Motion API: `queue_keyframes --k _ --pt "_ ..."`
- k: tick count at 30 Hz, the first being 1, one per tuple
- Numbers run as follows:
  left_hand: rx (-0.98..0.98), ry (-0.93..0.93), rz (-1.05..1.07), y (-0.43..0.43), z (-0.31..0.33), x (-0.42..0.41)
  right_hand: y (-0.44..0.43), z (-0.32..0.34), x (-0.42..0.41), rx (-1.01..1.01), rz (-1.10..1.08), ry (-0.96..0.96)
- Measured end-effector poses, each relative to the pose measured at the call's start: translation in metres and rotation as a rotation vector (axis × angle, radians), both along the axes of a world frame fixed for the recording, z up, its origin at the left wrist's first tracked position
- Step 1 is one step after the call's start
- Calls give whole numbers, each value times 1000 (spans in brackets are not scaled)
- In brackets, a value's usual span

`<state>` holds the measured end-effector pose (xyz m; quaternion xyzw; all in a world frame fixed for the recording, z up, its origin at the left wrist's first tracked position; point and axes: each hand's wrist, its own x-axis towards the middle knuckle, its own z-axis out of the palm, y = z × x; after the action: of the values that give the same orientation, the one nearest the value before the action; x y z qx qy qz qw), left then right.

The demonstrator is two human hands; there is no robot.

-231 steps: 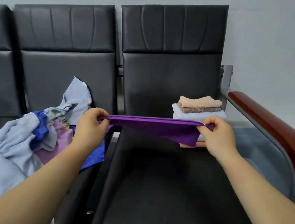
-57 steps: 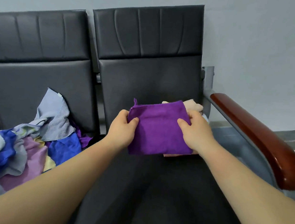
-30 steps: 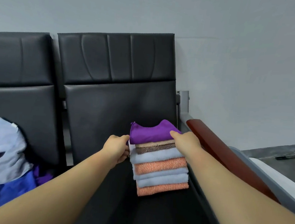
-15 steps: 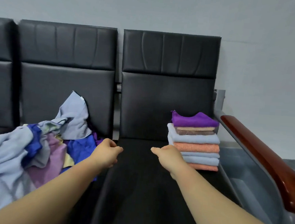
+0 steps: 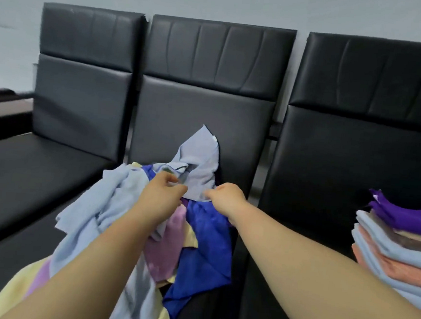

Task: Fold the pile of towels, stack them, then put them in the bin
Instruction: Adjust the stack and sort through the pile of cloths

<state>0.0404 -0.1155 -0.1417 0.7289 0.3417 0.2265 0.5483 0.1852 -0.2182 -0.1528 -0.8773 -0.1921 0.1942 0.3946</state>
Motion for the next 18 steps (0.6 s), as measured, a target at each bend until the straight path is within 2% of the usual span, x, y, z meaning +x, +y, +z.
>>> queue_keyframes --k 4,7,9,11,14,16,18 --pt "-88 -70 -6 18 -12 24 60 -18 32 -133 -71 -61" --pt "-70 -58 -6 24 -21 38 76 -52 57 -340 -115 -140" --pt "-81 -68 25 29 -26 45 72 -62 64 -362 -101 -185" --pt "-78 -75 62 30 -25 49 62 -51 66 -232 -48 -199" --pt "-52 -82 73 20 -19 50 37 -17 63 161 -65 -172" --pt "-22 -122 25 6 -8 46 14 19 56 364 -21 -114" --pt "10 -174 -41 -11 1 46 -17 54 45 476 69 -38"
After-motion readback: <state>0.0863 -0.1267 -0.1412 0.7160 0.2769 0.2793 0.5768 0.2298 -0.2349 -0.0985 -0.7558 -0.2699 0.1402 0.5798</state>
